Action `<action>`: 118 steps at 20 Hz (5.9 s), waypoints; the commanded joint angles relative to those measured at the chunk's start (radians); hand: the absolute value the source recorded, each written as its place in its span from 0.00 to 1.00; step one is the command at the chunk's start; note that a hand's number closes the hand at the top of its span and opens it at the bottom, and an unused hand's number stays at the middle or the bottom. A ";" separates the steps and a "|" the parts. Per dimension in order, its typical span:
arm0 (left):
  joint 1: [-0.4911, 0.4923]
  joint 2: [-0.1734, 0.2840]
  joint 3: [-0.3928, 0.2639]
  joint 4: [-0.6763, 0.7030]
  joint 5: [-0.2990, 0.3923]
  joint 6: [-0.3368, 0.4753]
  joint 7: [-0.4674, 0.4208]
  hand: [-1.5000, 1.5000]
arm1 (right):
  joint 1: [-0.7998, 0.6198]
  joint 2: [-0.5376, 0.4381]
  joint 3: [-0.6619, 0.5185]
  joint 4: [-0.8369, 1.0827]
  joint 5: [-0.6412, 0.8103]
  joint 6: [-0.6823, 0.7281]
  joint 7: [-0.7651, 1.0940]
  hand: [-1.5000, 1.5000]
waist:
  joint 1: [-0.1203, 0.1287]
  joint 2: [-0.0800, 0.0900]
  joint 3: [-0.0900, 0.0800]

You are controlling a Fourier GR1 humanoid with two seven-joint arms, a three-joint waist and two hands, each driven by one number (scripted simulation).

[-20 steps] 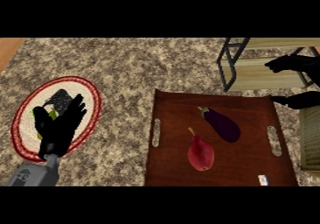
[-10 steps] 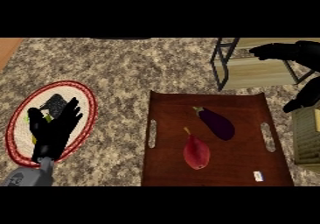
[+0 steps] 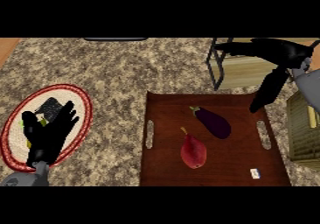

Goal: Pick the eggplant from the tray and place it in the tiered shelf

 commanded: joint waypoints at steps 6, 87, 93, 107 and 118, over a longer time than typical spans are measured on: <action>0.007 -0.018 0.018 0.049 0.004 -0.042 0.032 0.50 | 0.032 0.144 0.065 -0.193 0.101 -0.098 0.341 0.00 | -0.009 0.007 -0.008; 0.047 -0.145 0.198 -0.024 -0.164 -0.116 0.117 0.50 | 0.522 0.316 -0.273 -0.752 0.554 -0.257 0.101 1.00 | -0.041 -0.002 -0.008; 0.040 -0.167 0.161 -0.016 -0.202 -0.103 0.129 0.50 | 0.409 0.290 -0.448 -0.990 0.400 -0.139 0.396 1.00 | -0.032 0.001 -0.009; 0.021 -0.179 0.165 -0.020 -0.216 -0.130 0.117 0.50 | -0.098 -0.003 -0.732 -0.562 0.204 -0.090 0.584 1.00 | 0.009 0.013 -0.008; 0.053 -0.187 0.158 -0.052 -0.221 -0.155 0.113 0.50 | -0.321 -0.098 -0.639 -0.060 0.344 -0.153 0.308 1.00 | 0.036 0.020 -0.007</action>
